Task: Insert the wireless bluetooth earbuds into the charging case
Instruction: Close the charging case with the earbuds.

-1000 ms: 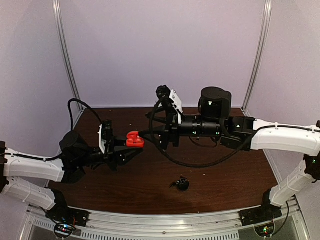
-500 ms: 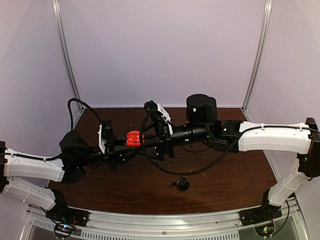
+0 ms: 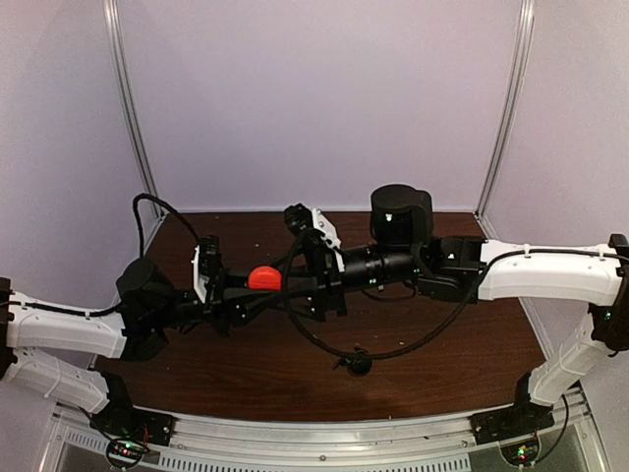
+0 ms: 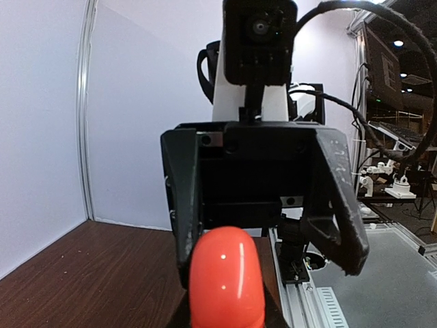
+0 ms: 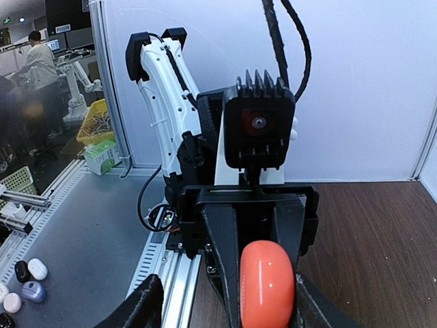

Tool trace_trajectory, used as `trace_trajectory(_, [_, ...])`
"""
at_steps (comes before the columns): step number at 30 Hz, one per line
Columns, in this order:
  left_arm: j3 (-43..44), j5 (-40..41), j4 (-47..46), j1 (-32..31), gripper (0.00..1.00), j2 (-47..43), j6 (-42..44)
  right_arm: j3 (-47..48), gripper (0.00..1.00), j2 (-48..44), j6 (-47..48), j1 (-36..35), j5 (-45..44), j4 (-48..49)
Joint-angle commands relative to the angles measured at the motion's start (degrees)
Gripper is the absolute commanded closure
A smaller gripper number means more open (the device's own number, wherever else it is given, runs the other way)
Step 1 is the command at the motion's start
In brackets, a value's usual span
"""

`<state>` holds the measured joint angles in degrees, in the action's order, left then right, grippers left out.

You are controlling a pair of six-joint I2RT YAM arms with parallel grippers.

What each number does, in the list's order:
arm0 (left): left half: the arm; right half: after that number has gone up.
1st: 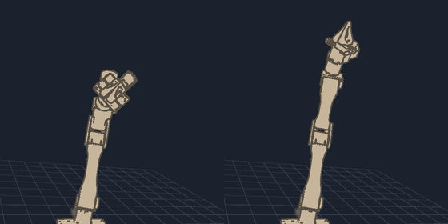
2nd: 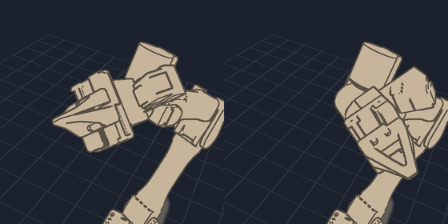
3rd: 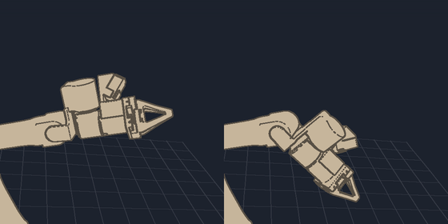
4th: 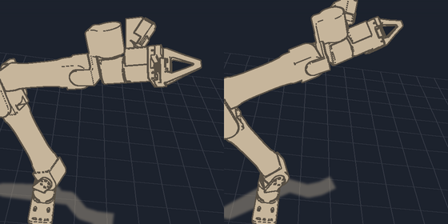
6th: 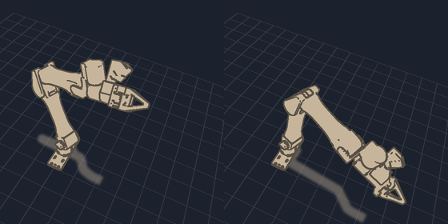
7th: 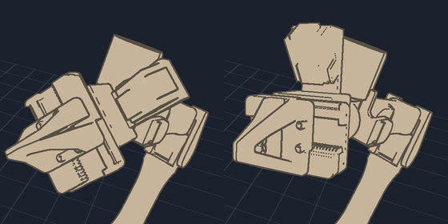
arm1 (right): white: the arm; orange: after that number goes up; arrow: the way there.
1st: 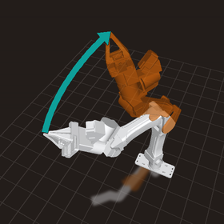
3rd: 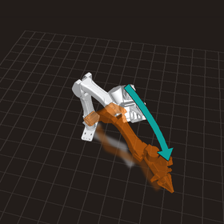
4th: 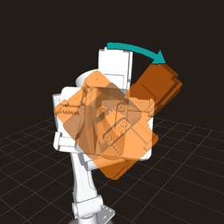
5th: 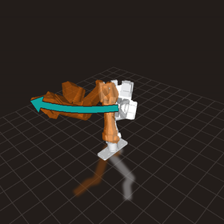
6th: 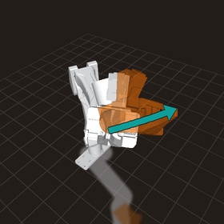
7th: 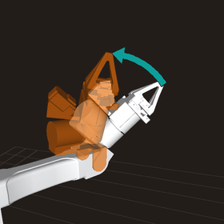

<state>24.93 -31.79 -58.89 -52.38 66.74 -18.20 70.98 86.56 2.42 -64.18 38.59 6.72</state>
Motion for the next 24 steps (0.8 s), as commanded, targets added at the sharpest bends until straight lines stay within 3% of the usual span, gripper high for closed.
trace_trajectory(1, [1.50, 3.78, -0.65, 0.79, 1.00, -0.29, -2.47, 0.27, 0.40, -2.09, 4.01, -1.85, 0.81, -2.85])
trace_trajectory(11, [2.06, 4.33, 0.88, 0.79, 0.98, -0.82, -2.88, 0.36, 0.54, -1.75, 6.70, -2.26, -6.29, -7.60])
trace_trajectory(14, [1.97, 4.56, 1.80, 0.79, 0.96, -0.39, -2.52, 0.06, 0.50, -2.38, 6.52, -2.01, -8.32, -7.48])
trace_trajectory(16, [1.88, 4.54, 2.23, 0.79, 0.96, 0.18, -2.04, -0.96, 0.32, -3.23, 4.96, -0.90, -8.36, -6.85])
trace_trajectory(17, [1.90, 4.48, 2.55, 0.79, 0.96, 0.35, -1.64, -1.86, 0.28, -3.89, 3.78, 0.01, -7.89, -4.53])
trace_trajectory(21, [1.97, 3.74, 6.07, 0.71, 0.97, -0.39, 2.90, -4.15, 0.24, -6.31, -1.64, 3.42, -7.29, -0.26])
trace_trajectory(24, [2.58, 7.51, 10.75, 0.66, 0.97, -1.90, 6.49, -3.42, 0.22, -6.25, -6.86, 4.14, -9.85, -0.11])
